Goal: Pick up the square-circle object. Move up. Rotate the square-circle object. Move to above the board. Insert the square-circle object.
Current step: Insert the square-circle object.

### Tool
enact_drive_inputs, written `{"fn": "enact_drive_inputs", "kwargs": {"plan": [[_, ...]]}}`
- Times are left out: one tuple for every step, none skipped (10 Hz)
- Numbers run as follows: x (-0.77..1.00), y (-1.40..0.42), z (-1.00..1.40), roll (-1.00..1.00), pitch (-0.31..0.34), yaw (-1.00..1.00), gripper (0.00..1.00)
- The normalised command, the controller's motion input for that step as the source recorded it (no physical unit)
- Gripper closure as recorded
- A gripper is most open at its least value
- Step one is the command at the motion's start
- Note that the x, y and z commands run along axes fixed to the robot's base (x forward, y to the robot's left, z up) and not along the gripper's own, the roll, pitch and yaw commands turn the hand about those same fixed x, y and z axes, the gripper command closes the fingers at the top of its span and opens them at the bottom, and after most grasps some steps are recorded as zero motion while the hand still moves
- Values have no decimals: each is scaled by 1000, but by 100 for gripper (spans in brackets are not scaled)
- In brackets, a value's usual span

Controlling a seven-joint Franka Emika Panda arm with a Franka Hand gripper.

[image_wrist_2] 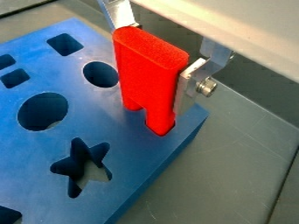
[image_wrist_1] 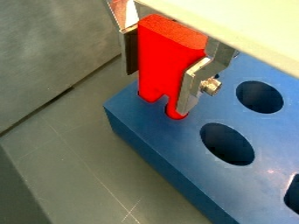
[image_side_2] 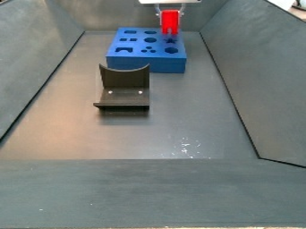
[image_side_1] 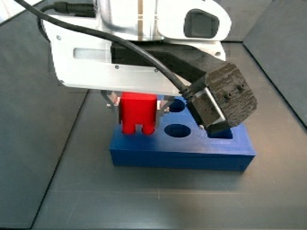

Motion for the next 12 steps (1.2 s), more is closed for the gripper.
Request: {"fn": "enact_drive_inputs", "kwargs": {"plan": [[143, -26, -1000, 54, -74, 40, 100], [134, -34, -1000, 43, -67, 49, 100], [111, -23, -1000, 39, -69, 71, 100], [77, -9, -1000, 43, -57, 94, 100], [57, -17, -1000, 41, -46, 94, 100], [43, -40, -1000, 31, -37, 94, 100], [31, -57, -1000, 23, -33, 94, 100], [26, -131, -1000, 29, -10, 51, 100], [94, -154, -1000, 30, -9, 43, 100], [103, -129, -1000, 40, -11, 46, 100], [111, 0, -40, 0, 7, 0, 100], [0, 0, 0, 0, 0, 0, 100]]}}
